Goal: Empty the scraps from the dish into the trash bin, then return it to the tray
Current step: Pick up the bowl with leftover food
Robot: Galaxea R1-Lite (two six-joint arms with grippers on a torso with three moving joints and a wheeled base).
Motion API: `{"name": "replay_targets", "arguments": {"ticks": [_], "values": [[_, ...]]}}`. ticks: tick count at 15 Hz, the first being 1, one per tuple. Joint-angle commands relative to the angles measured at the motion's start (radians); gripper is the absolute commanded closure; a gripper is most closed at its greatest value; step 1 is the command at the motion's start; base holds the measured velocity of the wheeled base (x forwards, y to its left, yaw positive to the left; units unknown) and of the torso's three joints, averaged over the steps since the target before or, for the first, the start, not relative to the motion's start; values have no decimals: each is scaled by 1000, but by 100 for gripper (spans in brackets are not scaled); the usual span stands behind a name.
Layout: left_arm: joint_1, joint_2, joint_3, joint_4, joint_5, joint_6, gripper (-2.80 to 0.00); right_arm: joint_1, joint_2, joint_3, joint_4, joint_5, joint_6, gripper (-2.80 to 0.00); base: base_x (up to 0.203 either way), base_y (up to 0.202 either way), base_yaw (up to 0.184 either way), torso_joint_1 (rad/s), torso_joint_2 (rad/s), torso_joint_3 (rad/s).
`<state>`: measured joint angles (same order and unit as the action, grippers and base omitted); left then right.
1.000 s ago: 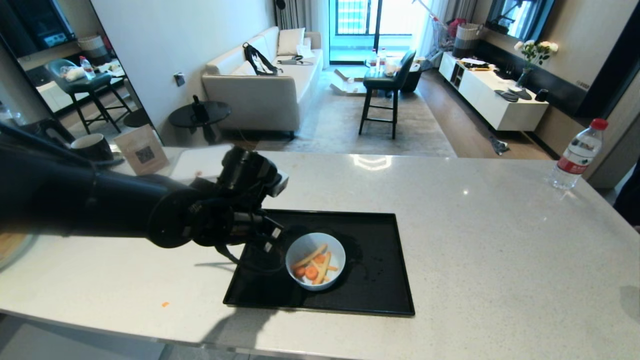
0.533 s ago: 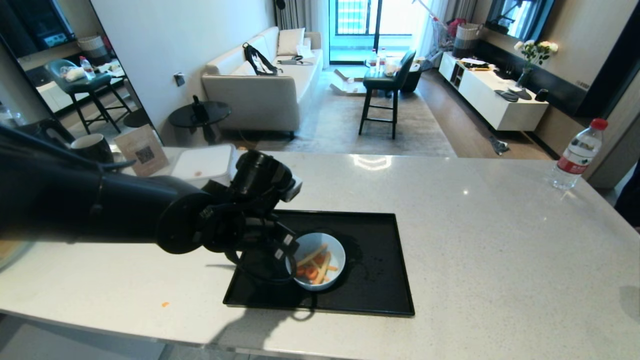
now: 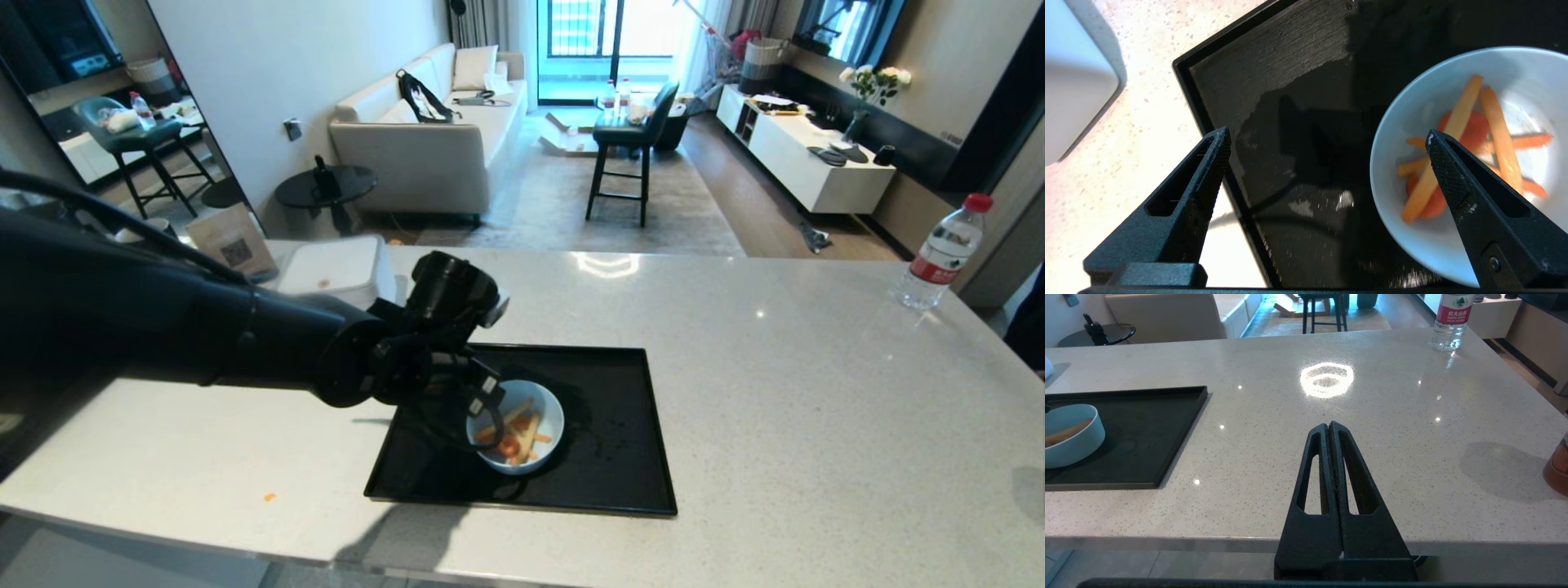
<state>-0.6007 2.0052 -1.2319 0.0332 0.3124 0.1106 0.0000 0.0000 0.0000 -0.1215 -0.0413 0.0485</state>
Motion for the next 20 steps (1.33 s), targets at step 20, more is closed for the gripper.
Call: {"name": "replay_targets", "arguments": {"ticks": [20], "values": [[81, 121, -12, -68, 33, 57, -280, 0, 0, 0, -1, 0, -1, 0, 0, 0, 0, 0, 0, 0]]}}
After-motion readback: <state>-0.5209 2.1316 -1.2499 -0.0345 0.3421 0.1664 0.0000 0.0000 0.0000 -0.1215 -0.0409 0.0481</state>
